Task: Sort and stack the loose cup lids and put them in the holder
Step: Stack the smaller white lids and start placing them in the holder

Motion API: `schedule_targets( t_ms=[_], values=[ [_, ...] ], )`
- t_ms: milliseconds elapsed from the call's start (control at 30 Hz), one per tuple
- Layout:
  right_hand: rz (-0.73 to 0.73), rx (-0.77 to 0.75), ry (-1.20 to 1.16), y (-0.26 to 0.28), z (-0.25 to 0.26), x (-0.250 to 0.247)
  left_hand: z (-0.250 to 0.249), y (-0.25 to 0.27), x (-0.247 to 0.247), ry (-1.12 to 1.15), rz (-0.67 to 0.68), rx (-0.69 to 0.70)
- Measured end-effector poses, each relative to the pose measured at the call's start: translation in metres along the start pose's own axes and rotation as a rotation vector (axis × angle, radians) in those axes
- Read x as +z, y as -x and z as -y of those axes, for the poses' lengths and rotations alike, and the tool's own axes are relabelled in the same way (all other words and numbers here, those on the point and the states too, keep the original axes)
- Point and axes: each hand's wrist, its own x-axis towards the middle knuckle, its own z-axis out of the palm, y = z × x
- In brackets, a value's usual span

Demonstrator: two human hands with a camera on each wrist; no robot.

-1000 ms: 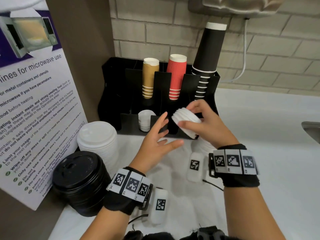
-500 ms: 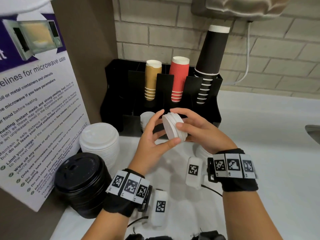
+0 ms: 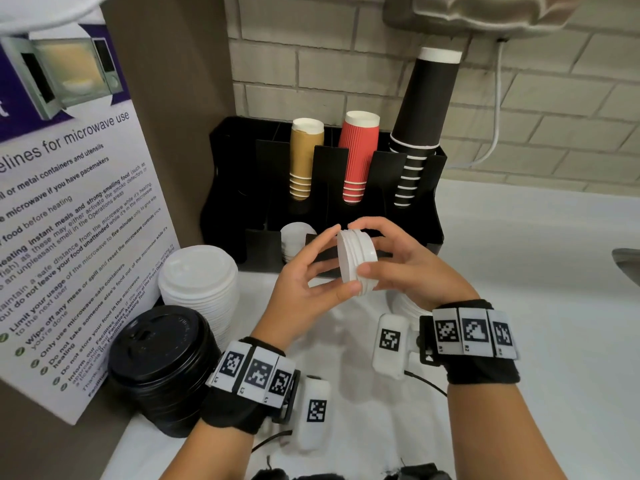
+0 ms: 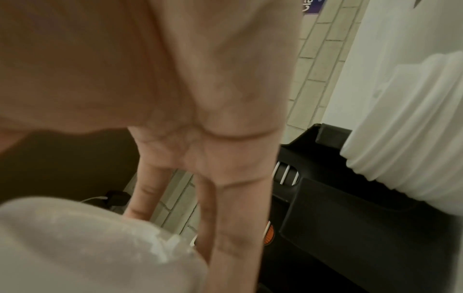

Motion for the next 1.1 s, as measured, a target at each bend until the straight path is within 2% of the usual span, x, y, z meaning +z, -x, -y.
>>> schedule_targets(
  t_ms=[233,733,1033,1100],
  values=[
    [-0.033,-0.016,-0.046,-0.001,-0.001,0.003,0.000,-0.001,0.002,0.017,-0.048,0.024],
    [-0.017,-0.009,0.018,0.000,0.003,-0.004,0.002,-0.003,-0.004,-0.005,0.012,0.003],
    [-0.027,-0.045,0.193,-0.014,0.013,-0.001,0.012,-0.006,-0.002,-0.026,-0.083,0.003],
    [-0.038,-0.070,0.254,-0.026,0.021,-0.002,0.015,-0.006,-0.002,-0.049,-0.131,-0.063]
  ],
)
